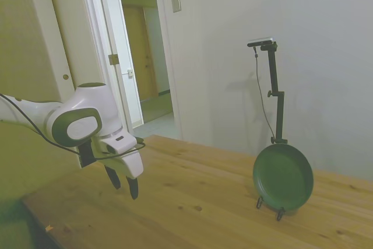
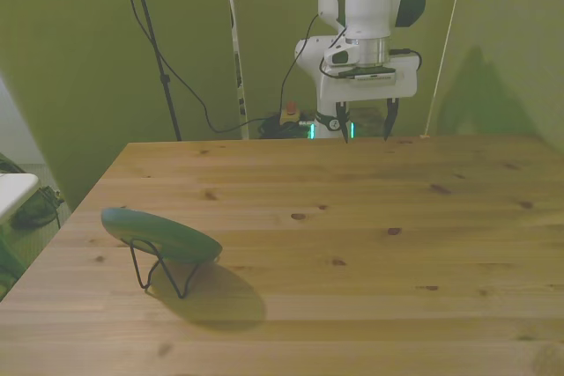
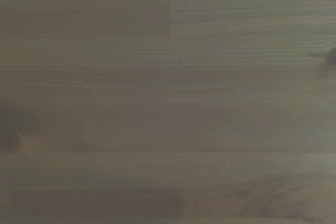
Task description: Unload the plate
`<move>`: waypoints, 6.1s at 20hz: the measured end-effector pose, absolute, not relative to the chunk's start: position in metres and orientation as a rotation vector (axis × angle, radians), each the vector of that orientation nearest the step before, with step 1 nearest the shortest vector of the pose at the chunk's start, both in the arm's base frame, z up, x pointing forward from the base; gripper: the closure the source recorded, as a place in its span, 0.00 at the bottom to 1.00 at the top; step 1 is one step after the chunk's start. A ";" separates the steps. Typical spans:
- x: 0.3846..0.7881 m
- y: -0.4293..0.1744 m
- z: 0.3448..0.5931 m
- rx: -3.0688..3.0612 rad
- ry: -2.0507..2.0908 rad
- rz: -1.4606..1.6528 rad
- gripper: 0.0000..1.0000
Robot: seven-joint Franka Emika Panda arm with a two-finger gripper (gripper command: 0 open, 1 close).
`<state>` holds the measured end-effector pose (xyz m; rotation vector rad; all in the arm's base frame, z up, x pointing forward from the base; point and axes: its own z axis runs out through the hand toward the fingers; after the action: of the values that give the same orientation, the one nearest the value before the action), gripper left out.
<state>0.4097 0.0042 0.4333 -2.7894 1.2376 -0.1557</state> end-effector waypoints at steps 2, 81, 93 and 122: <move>0.410 0.001 0.433 -2.791 1.231 -0.154 0.00; 0.655 -0.281 0.463 -1.848 1.906 -1.189 1.00; 0.655 -0.286 0.457 -1.856 1.914 -1.183 1.00; 0.637 -0.260 0.548 -1.809 1.805 -1.298 1.00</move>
<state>0.6374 -0.2604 0.5478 -1.8091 1.8049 -1.2981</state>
